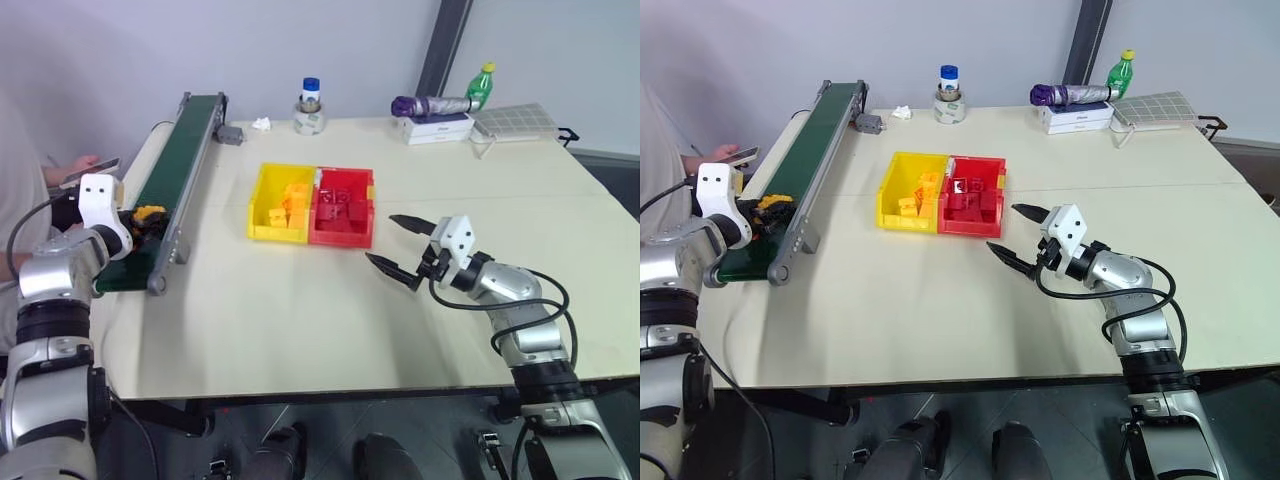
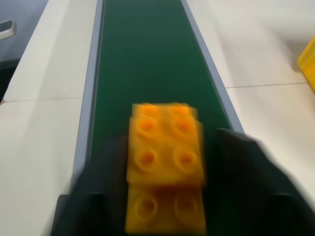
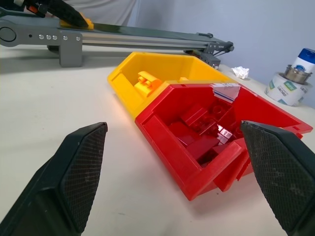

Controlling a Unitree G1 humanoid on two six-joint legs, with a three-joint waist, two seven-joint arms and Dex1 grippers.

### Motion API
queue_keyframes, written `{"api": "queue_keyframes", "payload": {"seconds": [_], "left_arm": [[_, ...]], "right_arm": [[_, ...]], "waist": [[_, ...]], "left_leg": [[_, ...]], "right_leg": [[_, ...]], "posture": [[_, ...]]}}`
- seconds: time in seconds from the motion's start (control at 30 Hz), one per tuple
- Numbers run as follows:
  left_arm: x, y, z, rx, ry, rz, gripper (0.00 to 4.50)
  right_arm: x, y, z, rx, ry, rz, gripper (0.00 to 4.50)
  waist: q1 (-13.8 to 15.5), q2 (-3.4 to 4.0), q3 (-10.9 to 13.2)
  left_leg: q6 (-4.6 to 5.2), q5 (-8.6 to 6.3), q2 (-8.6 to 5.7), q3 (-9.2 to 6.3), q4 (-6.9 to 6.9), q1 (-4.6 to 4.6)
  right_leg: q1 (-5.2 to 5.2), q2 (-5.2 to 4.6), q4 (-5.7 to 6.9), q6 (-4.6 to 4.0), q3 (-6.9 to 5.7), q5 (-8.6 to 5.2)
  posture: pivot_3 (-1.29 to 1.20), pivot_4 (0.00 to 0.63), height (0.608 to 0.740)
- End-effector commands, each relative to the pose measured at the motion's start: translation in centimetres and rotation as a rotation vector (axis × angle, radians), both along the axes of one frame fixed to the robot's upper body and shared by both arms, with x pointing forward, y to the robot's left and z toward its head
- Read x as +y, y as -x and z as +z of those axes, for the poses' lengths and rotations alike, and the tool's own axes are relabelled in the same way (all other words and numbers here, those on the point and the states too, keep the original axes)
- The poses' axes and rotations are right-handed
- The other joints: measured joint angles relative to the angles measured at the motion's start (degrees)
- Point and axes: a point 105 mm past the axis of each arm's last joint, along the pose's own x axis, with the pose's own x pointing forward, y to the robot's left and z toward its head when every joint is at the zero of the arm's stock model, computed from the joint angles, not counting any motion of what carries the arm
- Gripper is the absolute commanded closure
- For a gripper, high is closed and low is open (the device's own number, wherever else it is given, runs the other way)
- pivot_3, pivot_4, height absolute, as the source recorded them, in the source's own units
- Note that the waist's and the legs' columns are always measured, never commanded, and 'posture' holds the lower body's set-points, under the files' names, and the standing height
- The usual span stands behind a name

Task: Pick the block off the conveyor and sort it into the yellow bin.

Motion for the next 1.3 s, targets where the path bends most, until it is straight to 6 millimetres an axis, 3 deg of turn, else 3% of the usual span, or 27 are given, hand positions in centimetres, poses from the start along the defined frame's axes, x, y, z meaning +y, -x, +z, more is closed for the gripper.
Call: {"api": "queue_keyframes", "payload": {"seconds": [0.03,0.17,0.27,0.5,0.67,0.83,1.03,1.13,1.3], "left_arm": [[0.2,0.4,2.5,-0.084,-0.031,0.008,3.18],[-3.3,0.2,6.0,-0.257,0.060,-0.100,3.18],[-7.1,-0.1,7.3,-0.316,0.115,-0.180,3.18],[-15.3,-2.5,6.4,-0.338,0.089,-0.273,3.18],[-18.5,-4.9,6.1,-0.337,0.104,-0.249,3.18],[-19.7,-6.3,6.4,-0.341,0.113,-0.247,3.18],[-20.2,-7.0,7.4,-0.401,0.039,-0.230,0.24],[-21.1,-6.1,7.8,-0.436,0.098,-0.334,0.08],[-19.5,-2.6,8.2,-0.486,0.099,-0.427,0.08]], "right_arm": [[0.1,0.4,1.5,-0.068,-0.005,0.007,0.00],[0.1,0.4,1.5,-0.068,-0.007,0.007,0.00],[0.2,0.4,1.5,-0.068,-0.006,0.009,0.00],[0.2,0.4,1.5,-0.071,-0.008,0.007,0.00],[0.0,0.6,1.5,-0.073,-0.011,-0.008,0.00],[0.0,0.9,1.3,-0.070,-0.015,-0.020,0.00],[-0.2,1.3,1.1,-0.064,-0.018,-0.035,0.00],[-0.4,1.3,1.1,-0.065,-0.018,-0.042,0.00],[-0.6,1.4,1.1,-0.062,-0.018,-0.046,0.00]], "waist": [[-0.03,0.00,0.00],[0.21,0.00,0.00],[0.42,-0.01,0.00],[0.19,-0.02,-0.01],[0.07,-0.04,0.00],[0.04,-0.04,0.00],[0.10,-0.06,0.01],[0.08,-0.06,0.01],[-0.52,-0.05,0.01]], "left_leg": [[0.00,0.00,0.00,0.00,0.00,0.00],[-0.01,0.00,0.00,0.00,0.01,0.00],[-0.01,-0.01,-0.01,-0.01,0.10,0.00],[0.06,0.05,-0.03,-0.01,0.17,0.02],[0.09,0.07,-0.04,0.00,0.19,0.02],[0.11,0.08,-0.04,0.00,0.17,0.01],[0.11,0.08,-0.06,0.00,0.20,0.01],[0.12,0.08,-0.06,0.00,0.20,0.00],[0.12,0.08,-0.06,0.00,0.18,0.02]], "right_leg": [[0.00,0.00,0.00,0.00,0.00,0.00],[0.00,0.00,0.01,0.00,0.00,0.00],[0.06,-0.01,0.00,0.04,0.00,0.02],[0.36,0.00,0.01,0.12,-0.01,0.08],[0.35,0.00,0.01,0.13,-0.02,0.09],[0.35,0.00,0.01,0.13,-0.02,0.08],[0.36,-0.01,0.01,0.17,-0.03,0.10],[0.35,0.00,0.01,0.17,-0.03,0.11],[0.34,0.00,0.01,0.17,0.02,0.11]], "posture": [[0.00,0.150,0.740],[0.00,0.150,0.740],[0.00,0.150,0.740],[0.00,0.150,0.740],[0.00,0.150,0.740],[0.00,0.150,0.740],[0.00,0.150,0.740],[0.00,0.150,0.740],[0.00,0.150,0.740]]}}
